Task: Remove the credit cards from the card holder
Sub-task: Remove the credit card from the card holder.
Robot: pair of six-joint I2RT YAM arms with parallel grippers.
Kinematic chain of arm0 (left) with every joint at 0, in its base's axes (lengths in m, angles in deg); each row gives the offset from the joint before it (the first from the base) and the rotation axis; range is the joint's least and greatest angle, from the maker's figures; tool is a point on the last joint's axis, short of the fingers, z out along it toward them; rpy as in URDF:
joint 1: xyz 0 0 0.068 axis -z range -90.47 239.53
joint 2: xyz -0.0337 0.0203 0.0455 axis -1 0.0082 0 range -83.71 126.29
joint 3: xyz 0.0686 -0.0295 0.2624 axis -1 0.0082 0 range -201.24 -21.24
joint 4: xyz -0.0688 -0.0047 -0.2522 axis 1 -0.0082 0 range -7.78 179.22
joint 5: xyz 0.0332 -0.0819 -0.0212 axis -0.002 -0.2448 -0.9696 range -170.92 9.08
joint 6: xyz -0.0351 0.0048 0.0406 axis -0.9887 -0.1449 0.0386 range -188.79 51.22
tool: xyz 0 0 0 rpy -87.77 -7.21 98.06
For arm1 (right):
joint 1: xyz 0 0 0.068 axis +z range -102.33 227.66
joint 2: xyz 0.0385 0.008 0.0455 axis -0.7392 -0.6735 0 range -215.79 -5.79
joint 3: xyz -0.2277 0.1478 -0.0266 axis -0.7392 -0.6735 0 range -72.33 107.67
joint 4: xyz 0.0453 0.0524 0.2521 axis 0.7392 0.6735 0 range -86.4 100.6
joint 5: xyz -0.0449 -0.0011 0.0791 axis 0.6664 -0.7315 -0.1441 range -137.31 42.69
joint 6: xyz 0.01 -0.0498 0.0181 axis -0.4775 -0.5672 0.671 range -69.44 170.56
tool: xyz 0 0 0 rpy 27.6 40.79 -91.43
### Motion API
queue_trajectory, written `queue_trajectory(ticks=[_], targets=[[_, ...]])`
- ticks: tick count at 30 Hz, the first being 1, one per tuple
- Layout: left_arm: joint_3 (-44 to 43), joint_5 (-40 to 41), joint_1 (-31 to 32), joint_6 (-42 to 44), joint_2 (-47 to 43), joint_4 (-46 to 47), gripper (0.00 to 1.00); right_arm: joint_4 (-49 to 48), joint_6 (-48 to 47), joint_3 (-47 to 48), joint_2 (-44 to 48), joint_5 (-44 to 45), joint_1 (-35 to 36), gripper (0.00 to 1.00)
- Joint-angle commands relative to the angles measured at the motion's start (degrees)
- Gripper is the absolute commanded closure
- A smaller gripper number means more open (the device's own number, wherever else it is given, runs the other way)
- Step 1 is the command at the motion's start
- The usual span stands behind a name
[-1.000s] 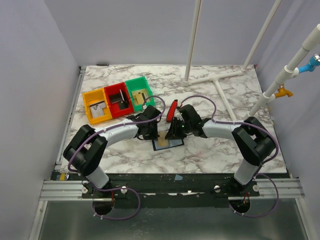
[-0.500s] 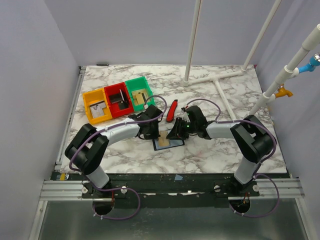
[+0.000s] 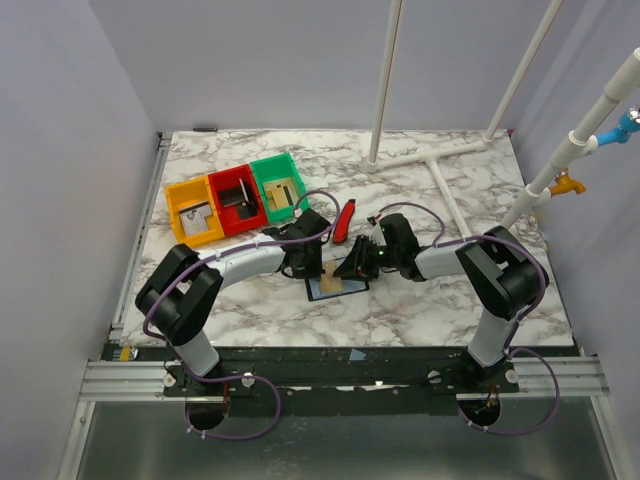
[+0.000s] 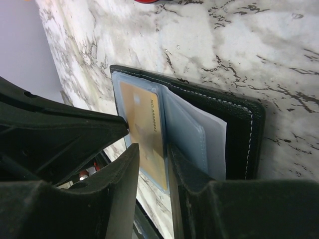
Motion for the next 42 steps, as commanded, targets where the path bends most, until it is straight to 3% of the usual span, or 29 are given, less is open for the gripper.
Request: queue_trajectory(ticks=[1,18,29,42], targets=[[-1.6,0.6,0.5,0.2,1.8,-1.2,1.00,-0.6,0.6,-1.5,-1.8,-0.3,-0.3,0.67],[-2.0,-1.1,0.5,0.1,3.6,-1.4,1.00,-10.4,5.1,-4.9,-4.5,-6.3,-3.2,0.76],[-1.2,-1.3,0.5,-0.4,3.5,-1.4,1.00,-13.6,7.0,-5.3,-5.9,-7.4,-3.8,0.90],[1.9,-1.3,-0.6,-1.1,2.4,-0.7,1.00,-16.3,7.1,-8.2,-5.9,-7.8,-6.2,0.93]])
